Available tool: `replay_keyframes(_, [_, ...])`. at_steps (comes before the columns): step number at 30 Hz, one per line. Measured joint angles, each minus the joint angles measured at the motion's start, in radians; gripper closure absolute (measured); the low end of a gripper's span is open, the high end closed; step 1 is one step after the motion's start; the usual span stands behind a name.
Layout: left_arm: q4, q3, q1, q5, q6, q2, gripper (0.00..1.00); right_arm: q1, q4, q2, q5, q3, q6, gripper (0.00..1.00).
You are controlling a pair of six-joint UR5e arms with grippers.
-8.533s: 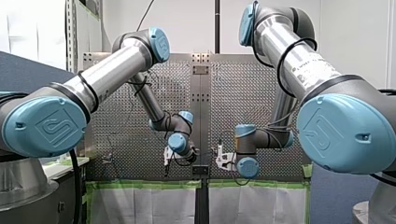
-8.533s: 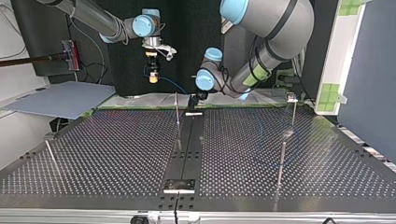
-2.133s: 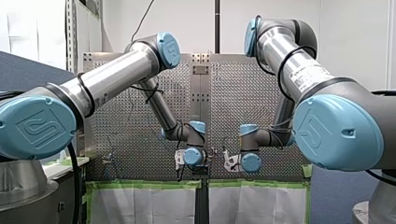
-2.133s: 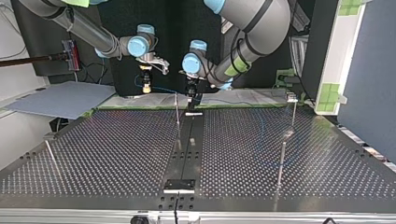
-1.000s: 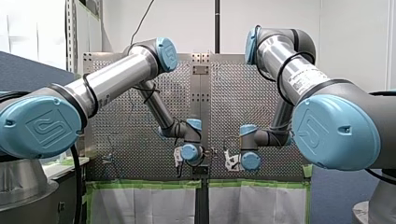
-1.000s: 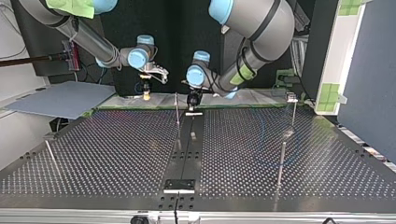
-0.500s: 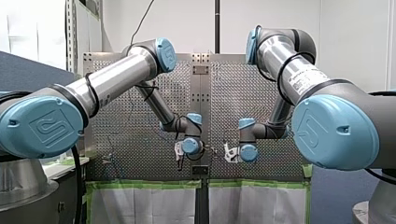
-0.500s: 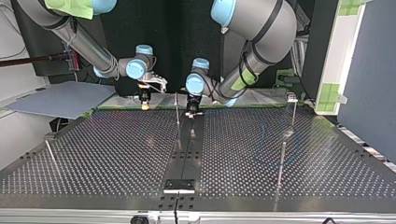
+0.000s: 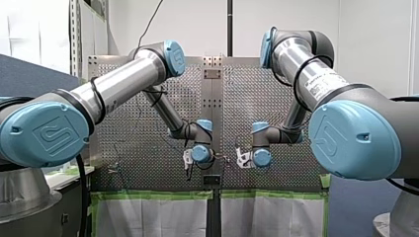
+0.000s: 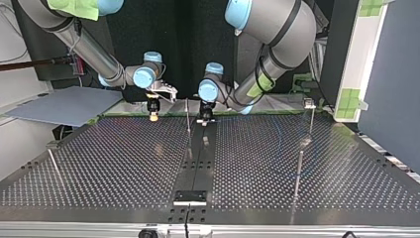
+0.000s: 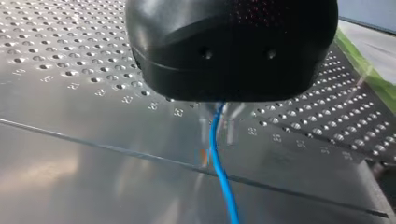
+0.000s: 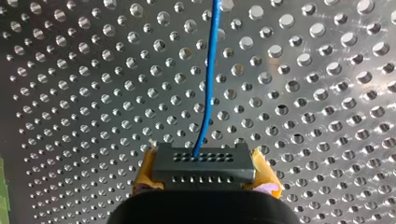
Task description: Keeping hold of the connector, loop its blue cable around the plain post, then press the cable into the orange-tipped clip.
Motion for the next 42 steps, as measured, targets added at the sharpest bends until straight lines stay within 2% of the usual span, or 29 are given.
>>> replay_keyframes(1, [-0.003, 0.000, -0.001, -0.002, 0.002, 0.000, 0.54, 0.000, 0.002, 0.000, 0.000, 0.000, 0.000, 1.00])
replay_keyframes(6, [-0.036, 0.000, -0.002, -0.033, 0.025, 0.000, 0.52, 0.000, 0.007, 0.000, -0.001, -0.001, -0.001, 1.00])
replay_keyframes(7, [-0.044, 0.000, -0.001, -0.039, 0.029, 0.000, 0.48, 0.000, 0.008, 0.000, -0.002, -0.001, 0.000, 1.00])
replay_keyframes(8, [-0.054, -0.001, 0.000, -0.043, 0.033, 0.000, 0.39, 0.000, 0.009, 0.000, -0.002, -0.001, 0.000, 1.00])
replay_keyframes(9, [-0.062, -0.001, 0.001, -0.043, 0.035, 0.000, 0.39, 0.000, 0.009, 0.000, -0.002, -0.001, 0.000, 1.00])
replay_keyframes(10, [-0.068, -0.001, 0.002, -0.040, 0.038, 0.000, 0.26, -0.001, 0.010, 0.000, -0.002, -0.001, 0.000, 1.00])
replay_keyframes(11, [-0.076, -0.001, 0.004, -0.035, 0.041, 0.000, 0.00, -0.001, 0.010, 0.000, -0.002, 0.000, 0.001, 1.00])
replay_keyframes(18, [-0.126, -0.001, 0.006, -0.002, 0.076, 0.001, 0.00, -0.003, 0.026, 0.000, -0.003, 0.000, 0.001, 1.00])
replay_keyframes(25, [-0.173, -0.016, -0.012, -0.058, 0.091, 0.013, 0.00, -0.009, 0.040, 0.000, -0.004, 0.000, 0.002, 1.00])
replay_keyframes(31, [-0.129, -0.073, -0.019, -0.110, 0.083, 0.066, 0.00, -0.013, 0.052, 0.000, -0.005, 0.000, 0.001, 1.00])
replay_keyframes(38, [-0.057, -0.146, -0.023, -0.069, 0.085, 0.139, 0.00, -0.019, 0.064, 0.000, -0.006, 0.000, 0.003, 1.00])
replay_keyframes(42, [-0.021, -0.182, -0.025, -0.058, 0.093, 0.159, 0.00, -0.020, 0.076, 0.000, -0.006, 0.000, 0.002, 1.00])
